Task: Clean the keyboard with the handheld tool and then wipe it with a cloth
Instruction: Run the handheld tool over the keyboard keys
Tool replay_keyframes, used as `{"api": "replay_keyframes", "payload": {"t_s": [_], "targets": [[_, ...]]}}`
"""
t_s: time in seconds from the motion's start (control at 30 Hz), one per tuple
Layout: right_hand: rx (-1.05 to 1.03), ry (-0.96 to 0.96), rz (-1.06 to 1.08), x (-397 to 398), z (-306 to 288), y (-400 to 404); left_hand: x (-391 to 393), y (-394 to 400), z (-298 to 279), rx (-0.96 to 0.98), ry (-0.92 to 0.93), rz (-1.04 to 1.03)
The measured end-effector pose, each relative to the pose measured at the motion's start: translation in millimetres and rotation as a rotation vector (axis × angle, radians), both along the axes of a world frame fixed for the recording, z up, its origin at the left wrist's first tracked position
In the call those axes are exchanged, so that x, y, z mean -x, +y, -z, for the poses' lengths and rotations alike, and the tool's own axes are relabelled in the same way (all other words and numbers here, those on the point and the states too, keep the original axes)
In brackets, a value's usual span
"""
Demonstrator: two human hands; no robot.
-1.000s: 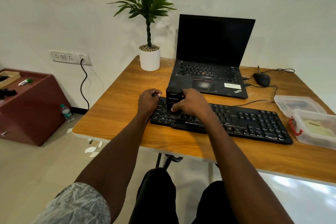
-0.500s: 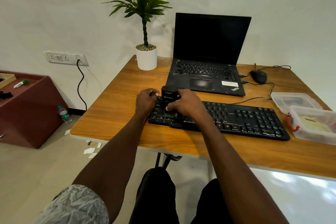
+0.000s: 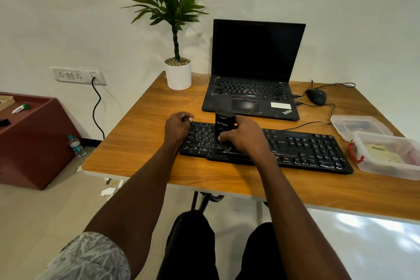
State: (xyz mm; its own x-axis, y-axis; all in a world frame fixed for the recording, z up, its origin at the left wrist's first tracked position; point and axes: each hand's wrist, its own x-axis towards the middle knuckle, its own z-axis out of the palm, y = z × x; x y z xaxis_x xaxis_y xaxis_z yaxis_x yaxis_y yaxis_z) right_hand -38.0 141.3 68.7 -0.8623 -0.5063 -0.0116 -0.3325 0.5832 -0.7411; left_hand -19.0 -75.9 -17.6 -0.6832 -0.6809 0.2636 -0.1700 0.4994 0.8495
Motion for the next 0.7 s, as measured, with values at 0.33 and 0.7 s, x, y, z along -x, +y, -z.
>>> {"api": "replay_keyframes", "payload": {"t_s": [0.33,0.7], "targets": [[0.069,0.047,0.174,11.4,5.4,38.2,9.9,6.3,-13.6,0.010,-0.144,-0.061],[0.040,0.062,0.203,21.3,4.0,55.2,38.0,50.9,-51.0,0.235,-0.446,0.386]]}}
